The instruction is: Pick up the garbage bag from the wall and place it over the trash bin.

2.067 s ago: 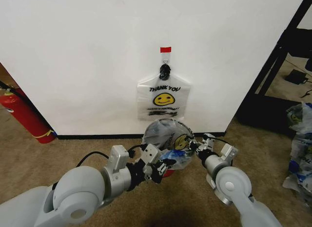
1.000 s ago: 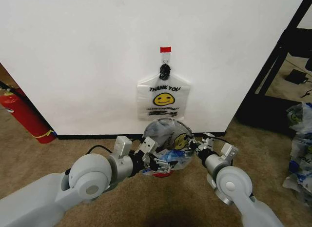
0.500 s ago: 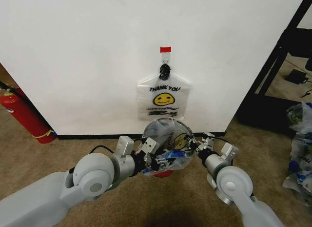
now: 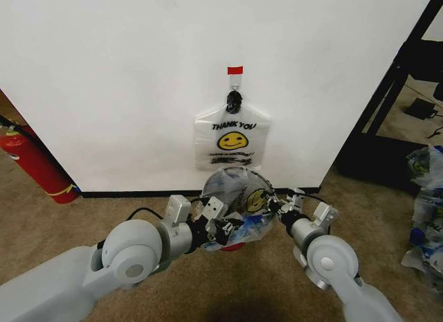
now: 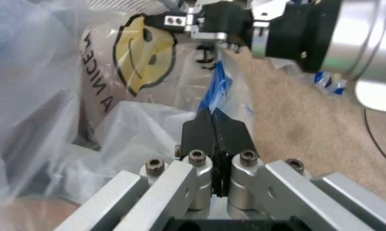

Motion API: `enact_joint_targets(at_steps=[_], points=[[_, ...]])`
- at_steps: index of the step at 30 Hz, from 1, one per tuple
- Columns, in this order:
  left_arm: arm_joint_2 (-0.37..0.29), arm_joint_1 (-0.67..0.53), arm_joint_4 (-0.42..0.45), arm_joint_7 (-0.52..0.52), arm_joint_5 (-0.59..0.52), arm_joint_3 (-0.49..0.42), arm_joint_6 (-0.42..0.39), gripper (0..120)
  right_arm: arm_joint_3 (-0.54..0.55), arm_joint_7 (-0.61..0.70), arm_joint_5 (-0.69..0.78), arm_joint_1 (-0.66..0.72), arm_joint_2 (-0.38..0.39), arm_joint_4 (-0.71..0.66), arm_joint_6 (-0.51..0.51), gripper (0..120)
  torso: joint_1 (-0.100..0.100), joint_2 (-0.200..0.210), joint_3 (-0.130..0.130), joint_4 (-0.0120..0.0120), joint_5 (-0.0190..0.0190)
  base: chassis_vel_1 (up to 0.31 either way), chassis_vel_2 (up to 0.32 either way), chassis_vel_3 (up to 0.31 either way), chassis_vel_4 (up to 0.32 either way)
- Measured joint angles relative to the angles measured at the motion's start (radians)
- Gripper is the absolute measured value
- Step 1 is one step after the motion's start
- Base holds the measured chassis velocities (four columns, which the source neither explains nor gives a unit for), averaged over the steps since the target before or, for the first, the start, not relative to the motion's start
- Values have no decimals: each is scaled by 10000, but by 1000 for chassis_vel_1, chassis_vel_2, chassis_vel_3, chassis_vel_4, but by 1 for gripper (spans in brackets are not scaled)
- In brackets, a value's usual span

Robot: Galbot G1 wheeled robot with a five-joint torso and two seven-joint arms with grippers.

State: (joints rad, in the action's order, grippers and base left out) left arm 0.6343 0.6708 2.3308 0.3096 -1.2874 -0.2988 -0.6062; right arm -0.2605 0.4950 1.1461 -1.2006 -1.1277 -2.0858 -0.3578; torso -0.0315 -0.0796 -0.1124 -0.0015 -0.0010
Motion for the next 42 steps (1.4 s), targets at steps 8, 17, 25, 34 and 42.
enact_joint_targets(at_steps=[8, 17, 25, 34, 42], points=[[-338, 784, 793, -178, 424, -17, 157, 0, -50, 69, 39, 1, -127, 43, 15, 1, 0, 0, 0, 4, 2, 0, 0, 0, 0], [157, 1056, 285, -345, 1489, -756, 302, 0, -183, 210, 184, -197, -175, -332, 28, 1, 0, -1, 0, 0, 0, 0, 0, 0, 0], [823, 1144, -633, -420, 2187, -1124, 371, 0, -256, 255, 364, -268, -180, -563, 30, 1, 0, 0, 0, 0, 1, 0, 0, 0, 0], [1247, 1466, -1731, -511, 2610, -1097, 577, 0, -291, 292, 510, -260, -123, -668, 37, 1, 0, 0, 0, 0, -1, 0, 0, 0, 0], [1415, 1930, -2041, -519, 2842, -918, 698, 0, -305, 313, 563, -227, -66, -685, 37, 1, 0, 0, 0, 0, -1, 0, 0, 0, 0]])
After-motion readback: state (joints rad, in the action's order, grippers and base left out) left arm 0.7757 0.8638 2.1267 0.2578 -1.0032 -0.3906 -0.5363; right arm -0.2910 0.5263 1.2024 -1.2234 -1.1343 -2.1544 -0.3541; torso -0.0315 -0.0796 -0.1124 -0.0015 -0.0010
